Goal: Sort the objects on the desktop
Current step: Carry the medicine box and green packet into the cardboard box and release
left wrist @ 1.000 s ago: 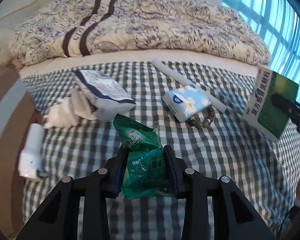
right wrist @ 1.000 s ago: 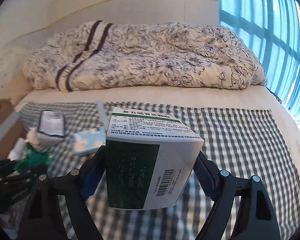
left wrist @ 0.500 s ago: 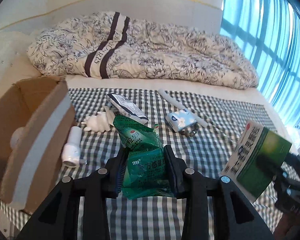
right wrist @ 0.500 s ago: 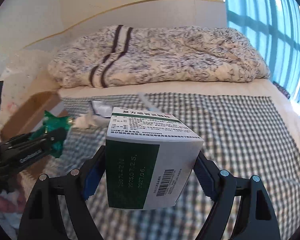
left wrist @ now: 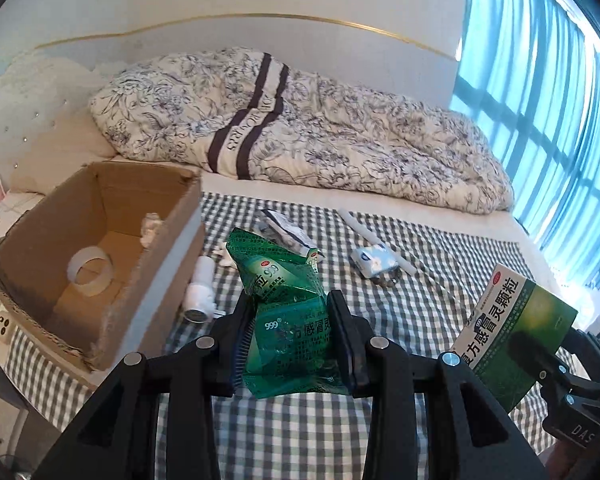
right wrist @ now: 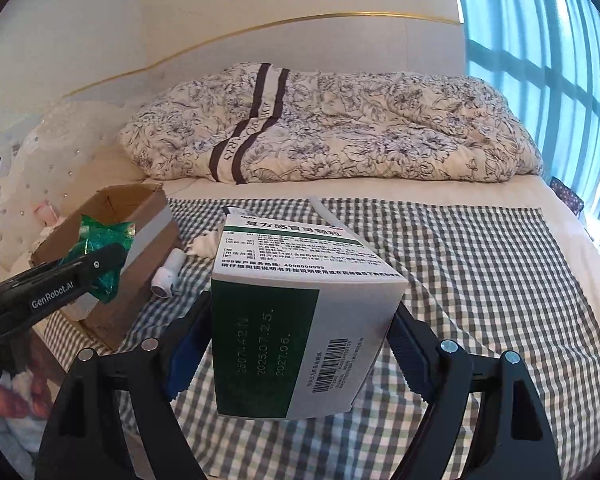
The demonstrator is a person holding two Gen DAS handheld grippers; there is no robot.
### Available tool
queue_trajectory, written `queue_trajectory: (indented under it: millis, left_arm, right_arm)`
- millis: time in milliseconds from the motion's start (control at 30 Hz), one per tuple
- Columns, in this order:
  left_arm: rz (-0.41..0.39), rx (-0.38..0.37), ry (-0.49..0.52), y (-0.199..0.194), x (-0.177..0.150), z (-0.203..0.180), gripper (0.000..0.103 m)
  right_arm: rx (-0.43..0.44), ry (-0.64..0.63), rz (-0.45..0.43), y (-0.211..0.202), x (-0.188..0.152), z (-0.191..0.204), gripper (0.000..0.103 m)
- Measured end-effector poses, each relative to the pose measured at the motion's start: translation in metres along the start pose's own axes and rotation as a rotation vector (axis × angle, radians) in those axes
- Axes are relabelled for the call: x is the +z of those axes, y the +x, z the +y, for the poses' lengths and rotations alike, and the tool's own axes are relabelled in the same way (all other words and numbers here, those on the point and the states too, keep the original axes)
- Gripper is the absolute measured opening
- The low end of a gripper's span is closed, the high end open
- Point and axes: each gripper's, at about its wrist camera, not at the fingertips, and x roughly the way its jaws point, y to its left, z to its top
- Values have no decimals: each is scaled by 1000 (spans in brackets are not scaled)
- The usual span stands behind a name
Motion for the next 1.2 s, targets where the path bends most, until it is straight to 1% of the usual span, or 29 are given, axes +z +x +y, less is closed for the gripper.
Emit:
queue_trajectory:
  millis: [167, 267, 367, 533, 633, 767, 900, 1033, 1067, 1100, 1133, 1167, 1200]
  left_arm:
    - [7, 20, -38, 1, 8, 24, 37]
    - [8, 44, -58, 2, 15, 43, 37]
    - [5, 60, -77, 1, 27, 61, 37]
    - [-46, 98, -81, -13, 52, 94, 37]
    - [-56, 130, -90, -15, 59, 117, 37]
    - [-45, 159, -128, -10, 58, 147, 37]
    - [-4, 171, -174, 8, 49, 174, 37]
    - [27, 177, -212, 24, 35, 195, 37]
    - [35, 180, -217, 28, 33, 199, 37]
    - [41, 178, -221, 31, 31, 202, 39]
    - [46, 167, -222, 34, 29, 204, 47]
    - [49, 161, -226, 36, 27, 205, 65]
    - [51, 163, -230, 36, 26, 205, 76]
  right_arm:
    - [13, -23, 25, 12, 8, 21, 82]
    - [36, -34, 35, 19, 16, 39, 82]
    - [63, -59, 39, 27, 30, 64, 82]
    - [128, -112, 7, 38, 59, 117, 82]
    - [169, -137, -1, 48, 70, 152, 82]
    - [190, -144, 23, 68, 77, 191, 82]
    - [216, -140, 62, 90, 79, 222, 82]
    - [214, -152, 81, 115, 81, 246, 82]
    - [210, -148, 72, 118, 83, 250, 82]
    - [196, -151, 50, 120, 86, 254, 83]
    - [196, -156, 38, 121, 88, 259, 84]
    - [212, -150, 32, 123, 91, 261, 85]
    - [243, -124, 31, 126, 95, 262, 86]
